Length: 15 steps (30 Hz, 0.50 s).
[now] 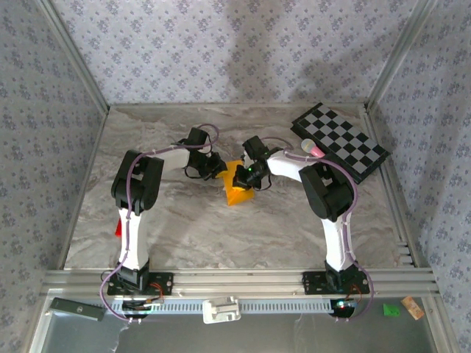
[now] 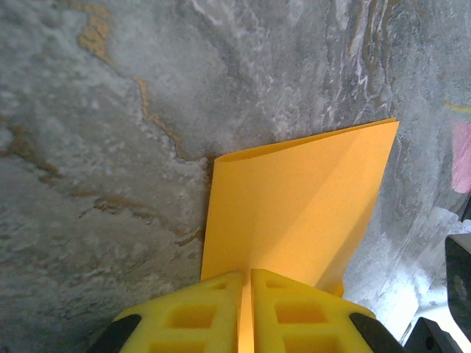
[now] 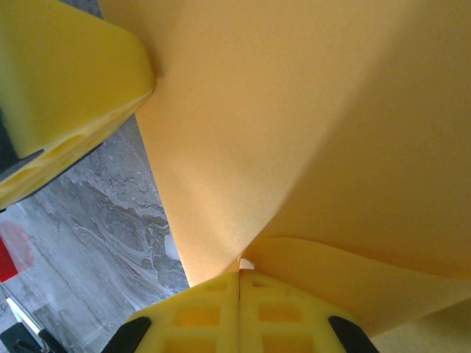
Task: Fold a paper plane with a square sheet of paper (pick it up from the middle)
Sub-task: Fold the triangle a second time at the center of the table.
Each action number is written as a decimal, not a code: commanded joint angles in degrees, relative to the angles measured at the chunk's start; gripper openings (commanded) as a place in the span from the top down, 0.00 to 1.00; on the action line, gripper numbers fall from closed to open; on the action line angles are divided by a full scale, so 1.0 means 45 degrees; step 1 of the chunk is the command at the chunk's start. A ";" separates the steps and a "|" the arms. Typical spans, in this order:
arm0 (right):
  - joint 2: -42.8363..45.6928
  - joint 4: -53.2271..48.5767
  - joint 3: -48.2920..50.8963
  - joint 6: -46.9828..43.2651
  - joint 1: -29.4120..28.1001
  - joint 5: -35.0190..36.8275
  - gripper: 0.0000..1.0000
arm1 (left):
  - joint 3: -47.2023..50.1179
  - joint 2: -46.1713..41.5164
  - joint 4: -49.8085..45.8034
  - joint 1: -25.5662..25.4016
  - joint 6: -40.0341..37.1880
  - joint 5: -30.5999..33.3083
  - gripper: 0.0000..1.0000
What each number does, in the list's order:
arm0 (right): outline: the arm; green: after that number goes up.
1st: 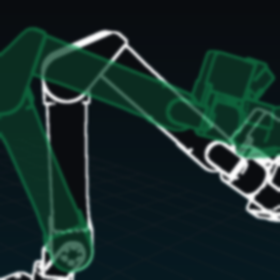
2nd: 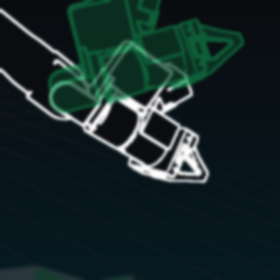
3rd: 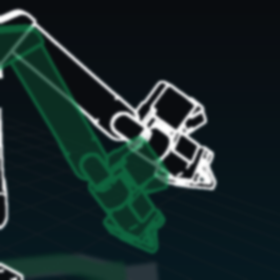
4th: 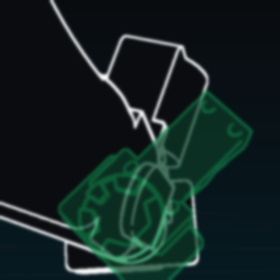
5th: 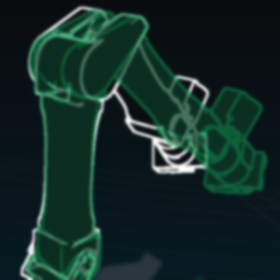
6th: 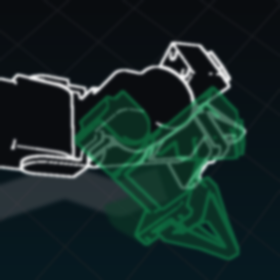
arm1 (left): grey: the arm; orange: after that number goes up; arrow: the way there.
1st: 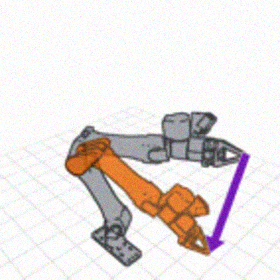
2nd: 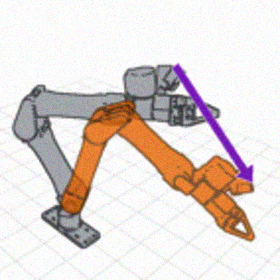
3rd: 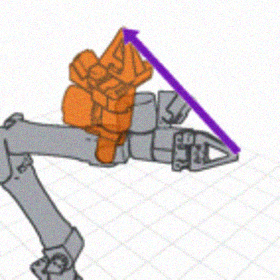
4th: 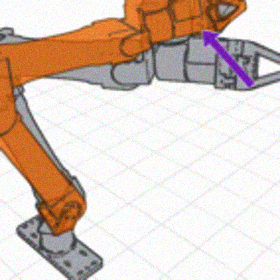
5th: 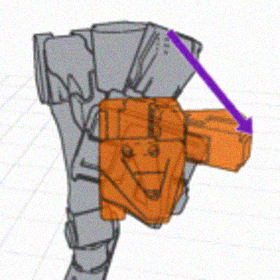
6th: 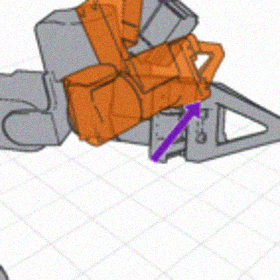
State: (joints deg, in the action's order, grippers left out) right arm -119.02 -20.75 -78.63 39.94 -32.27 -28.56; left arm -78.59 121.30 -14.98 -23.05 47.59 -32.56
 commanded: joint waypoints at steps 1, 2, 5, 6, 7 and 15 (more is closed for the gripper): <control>-0.0020 0.0078 0.0127 0.0206 0.0058 -0.0091 0.97 | 0.0366 0.0604 -0.0659 -0.0191 0.0035 0.0355 0.87; -0.0035 0.0050 0.0112 0.0206 0.0081 -0.0063 0.97 | 0.0373 0.0597 -0.0673 -0.0190 0.0029 0.0341 0.87; -0.0055 -0.0057 0.0137 0.0206 0.0109 0.0013 0.97 | 0.0374 0.0585 -0.0660 -0.0181 0.0030 0.0358 0.87; -0.0056 -0.0091 0.0135 0.0200 0.0103 0.0000 0.97 | 0.0374 0.0585 -0.0674 -0.0190 0.0029 0.0357 0.87; -0.0055 -0.0144 0.0129 0.0184 0.0113 0.0031 0.97 | 0.0384 0.0581 -0.0662 -0.0191 0.0032 0.0358 0.87; -0.0020 -0.0837 0.0036 -0.0338 0.0085 -0.0002 0.97 | 0.0393 0.0574 -0.0664 -0.0191 0.0020 0.0335 0.87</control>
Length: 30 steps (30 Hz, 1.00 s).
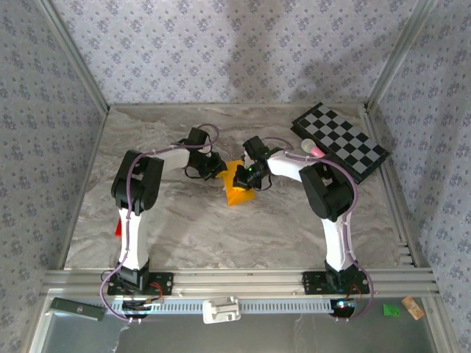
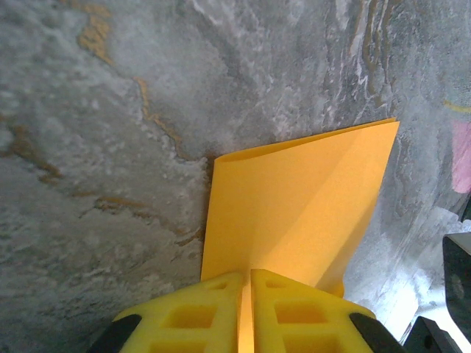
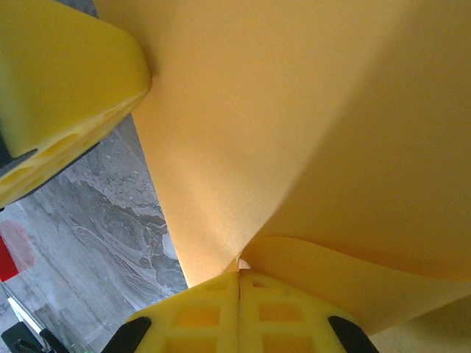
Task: Fold a paper plane with a square sheet of paper (pick it up from the middle)
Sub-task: Fold the triangle a second time at the center of the table.
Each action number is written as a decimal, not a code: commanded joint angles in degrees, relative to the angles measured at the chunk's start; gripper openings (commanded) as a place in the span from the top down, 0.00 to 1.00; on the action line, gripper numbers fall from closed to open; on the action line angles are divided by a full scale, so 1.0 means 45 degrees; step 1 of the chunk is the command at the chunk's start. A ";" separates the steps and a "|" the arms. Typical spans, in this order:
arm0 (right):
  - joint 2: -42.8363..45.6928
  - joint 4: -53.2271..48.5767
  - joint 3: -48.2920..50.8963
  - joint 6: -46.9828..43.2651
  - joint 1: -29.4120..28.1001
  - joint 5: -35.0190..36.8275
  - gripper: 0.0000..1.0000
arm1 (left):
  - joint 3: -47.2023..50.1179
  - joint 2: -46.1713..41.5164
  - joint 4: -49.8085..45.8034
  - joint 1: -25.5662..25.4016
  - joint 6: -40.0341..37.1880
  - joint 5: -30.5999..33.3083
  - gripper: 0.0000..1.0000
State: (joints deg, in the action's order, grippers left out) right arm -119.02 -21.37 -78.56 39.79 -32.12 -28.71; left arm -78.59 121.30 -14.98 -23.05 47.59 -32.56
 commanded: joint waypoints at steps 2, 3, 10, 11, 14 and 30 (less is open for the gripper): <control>-0.0024 -0.0808 0.0037 -0.0402 0.0061 0.0111 0.97 | 0.0388 0.0558 -0.0674 -0.0181 0.0020 0.0338 0.87; -0.0035 -0.0754 0.0065 -0.0419 0.0052 0.0147 0.97 | 0.0392 0.0584 -0.0654 -0.0191 0.0010 0.0330 0.87; -0.0229 -0.0548 -0.0095 -0.0322 0.0030 0.0086 0.97 | 0.0374 0.0582 -0.0654 -0.0191 0.0039 0.0330 0.87; -0.0245 -0.0510 -0.0100 -0.0317 0.0041 0.0063 0.97 | 0.0356 0.0585 -0.0673 -0.0207 0.0029 0.0321 0.87; -0.0245 -0.0344 -0.0109 -0.0269 0.0044 -0.0007 0.97 | 0.0355 0.0594 -0.0663 -0.0210 0.0039 0.0310 0.87; -0.0343 -0.0198 -0.0051 -0.0141 0.0097 -0.0056 0.96 | 0.0383 0.0604 -0.0667 -0.0211 0.0034 0.0325 0.87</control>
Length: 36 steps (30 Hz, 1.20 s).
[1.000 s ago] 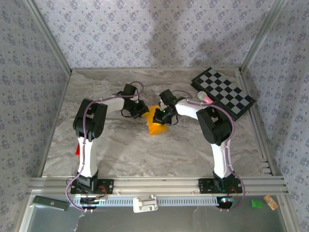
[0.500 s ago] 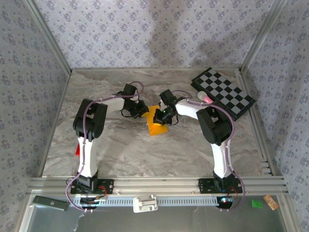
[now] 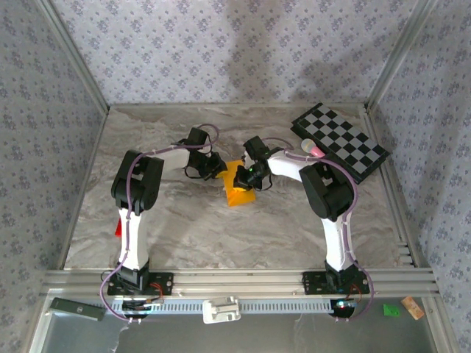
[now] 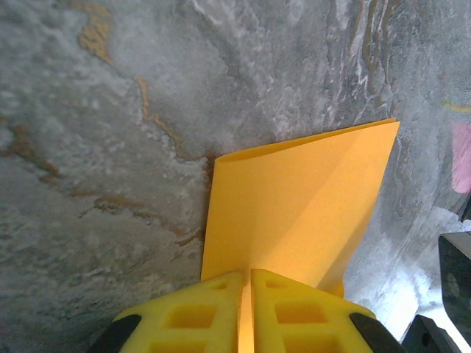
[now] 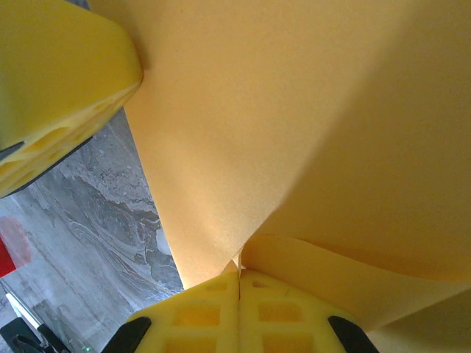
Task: Fold a paper plane with a square sheet of paper (pick it up from the middle)
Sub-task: Fold the triangle a second time at the center of the table.
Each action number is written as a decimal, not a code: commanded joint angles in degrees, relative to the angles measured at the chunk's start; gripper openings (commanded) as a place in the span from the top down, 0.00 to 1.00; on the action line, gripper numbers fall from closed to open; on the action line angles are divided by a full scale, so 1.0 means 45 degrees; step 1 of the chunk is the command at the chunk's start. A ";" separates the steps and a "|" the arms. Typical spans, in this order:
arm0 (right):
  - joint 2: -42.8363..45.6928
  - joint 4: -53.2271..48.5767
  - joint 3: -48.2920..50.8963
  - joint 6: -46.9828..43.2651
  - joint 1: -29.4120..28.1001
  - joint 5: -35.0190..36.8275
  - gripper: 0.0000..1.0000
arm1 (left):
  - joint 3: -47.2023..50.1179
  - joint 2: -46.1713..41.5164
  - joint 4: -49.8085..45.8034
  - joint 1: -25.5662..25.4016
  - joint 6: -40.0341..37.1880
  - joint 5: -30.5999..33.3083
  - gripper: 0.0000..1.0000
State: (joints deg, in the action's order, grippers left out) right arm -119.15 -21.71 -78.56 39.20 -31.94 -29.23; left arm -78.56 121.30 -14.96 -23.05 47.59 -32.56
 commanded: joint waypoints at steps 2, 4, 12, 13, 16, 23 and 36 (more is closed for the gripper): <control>-0.0357 -0.0182 -0.0043 -0.0020 0.0053 0.0052 0.96 | 0.0374 0.0584 -0.0679 -0.0210 0.0055 0.0310 0.87; -0.0392 -0.0271 -0.0047 -0.0020 0.0051 0.0105 0.94 | 0.0350 0.0544 -0.0669 -0.0210 0.0087 0.0316 0.87; -0.0537 -0.0804 -0.0143 -0.0193 0.0048 0.0217 0.80 | -0.0416 -0.0220 -0.1158 -0.0118 0.0108 0.0623 0.79; -0.0552 -0.0823 -0.0157 -0.0196 0.0055 0.0208 0.78 | -0.0505 -0.0363 -0.1256 -0.0065 0.0118 0.0721 0.78; -0.0553 -0.0868 -0.0182 -0.0198 0.0058 0.0207 0.69 | -0.0787 -0.0781 -0.1453 0.0164 0.0175 0.1048 0.74; -0.0588 -0.0870 -0.0297 -0.0236 0.0048 0.0125 0.60 | -0.0311 -0.1764 -0.1367 0.0591 0.0496 0.1488 0.68; -0.0533 -0.1034 -0.0276 -0.0553 0.0050 0.0133 0.50 | 0.1781 -0.3367 -0.0738 0.0377 0.0942 0.1297 0.65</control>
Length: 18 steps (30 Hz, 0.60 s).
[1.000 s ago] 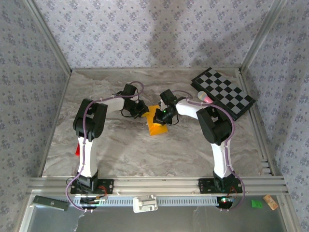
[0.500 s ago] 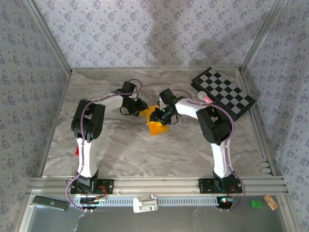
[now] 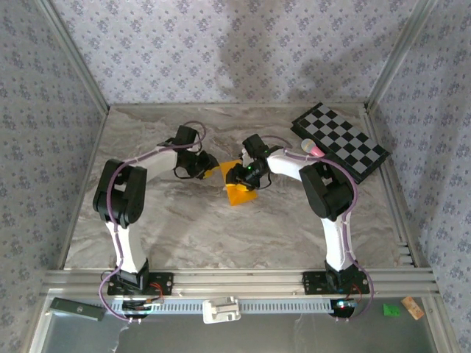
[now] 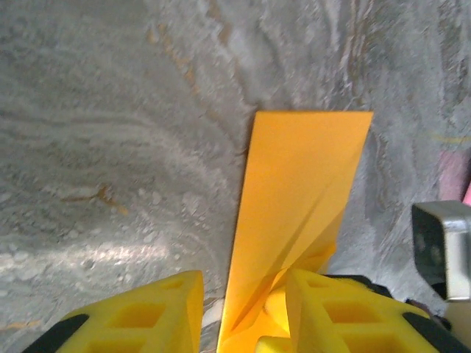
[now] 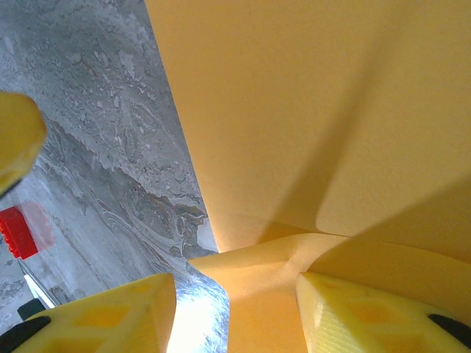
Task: Fold a paper plane with a square sheet of paper (pick it up from the middle)
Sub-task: Fold the triangle a second time at the center of the table.
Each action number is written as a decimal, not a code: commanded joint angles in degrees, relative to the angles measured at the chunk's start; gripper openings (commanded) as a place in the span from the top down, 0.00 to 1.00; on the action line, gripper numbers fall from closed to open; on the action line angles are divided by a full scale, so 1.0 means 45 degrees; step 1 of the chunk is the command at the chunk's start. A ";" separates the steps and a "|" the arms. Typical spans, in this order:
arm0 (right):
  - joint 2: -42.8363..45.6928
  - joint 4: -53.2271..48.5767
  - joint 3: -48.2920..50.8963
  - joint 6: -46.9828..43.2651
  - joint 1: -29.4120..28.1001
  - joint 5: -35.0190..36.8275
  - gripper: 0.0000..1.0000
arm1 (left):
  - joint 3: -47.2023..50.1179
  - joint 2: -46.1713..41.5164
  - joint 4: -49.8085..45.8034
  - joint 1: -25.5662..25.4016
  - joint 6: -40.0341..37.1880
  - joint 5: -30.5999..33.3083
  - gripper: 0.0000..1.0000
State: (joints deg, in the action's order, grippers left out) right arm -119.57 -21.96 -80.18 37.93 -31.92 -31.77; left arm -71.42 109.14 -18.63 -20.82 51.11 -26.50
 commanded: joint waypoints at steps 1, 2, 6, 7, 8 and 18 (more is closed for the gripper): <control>-0.0460 -0.0987 0.0100 -0.0281 0.0054 0.0707 0.50 | 0.0276 -0.0726 0.0107 -0.0139 0.0185 -0.0058 0.65; -0.0478 -0.1019 0.0094 -0.0285 0.0051 0.0743 0.51 | 0.0352 -0.0776 0.0137 -0.0192 0.0204 -0.0067 0.65; -0.0500 -0.1129 0.0139 -0.0307 0.0043 0.0847 0.57 | 0.0484 -0.0750 0.0254 -0.0450 0.0292 -0.0263 0.73; -0.0517 -0.1139 0.0142 -0.0320 0.0043 0.0874 0.60 | 0.0499 -0.0727 0.0277 -0.0535 0.0297 -0.0296 0.75; -0.0519 -0.1190 0.0152 -0.0322 0.0058 0.0868 0.63 | 0.0517 -0.0683 0.0331 -0.0613 0.0331 -0.0348 0.78; -0.0656 -0.1333 0.0074 -0.0324 0.0050 0.0937 0.88 | 0.0500 0.0078 0.0781 -0.1586 0.0399 -0.0781 0.94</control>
State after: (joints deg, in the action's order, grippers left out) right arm -120.14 -24.23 -80.18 36.62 -31.75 -29.52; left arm -69.47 108.16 -16.25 -27.40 53.04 -28.47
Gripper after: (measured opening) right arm 0.130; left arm 0.063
